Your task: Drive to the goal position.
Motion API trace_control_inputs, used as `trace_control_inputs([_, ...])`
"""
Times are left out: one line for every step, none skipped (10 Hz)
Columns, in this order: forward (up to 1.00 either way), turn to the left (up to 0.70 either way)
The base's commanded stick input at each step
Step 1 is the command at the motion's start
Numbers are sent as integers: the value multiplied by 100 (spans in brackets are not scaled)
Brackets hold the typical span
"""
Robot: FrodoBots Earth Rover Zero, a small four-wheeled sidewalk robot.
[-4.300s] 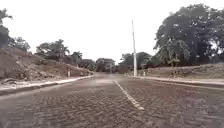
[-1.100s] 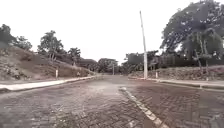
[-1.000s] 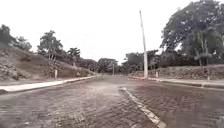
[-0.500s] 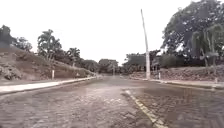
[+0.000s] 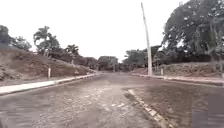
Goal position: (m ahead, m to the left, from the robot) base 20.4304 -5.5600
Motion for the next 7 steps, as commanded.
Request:
trace_control_inputs([100, 0])
trace_control_inputs([100, 0])
trace_control_inputs([100, 0])
trace_control_inputs([100, 0])
trace_control_inputs([100, 0])
trace_control_inputs([100, 0])
trace_control_inputs([100, 0])
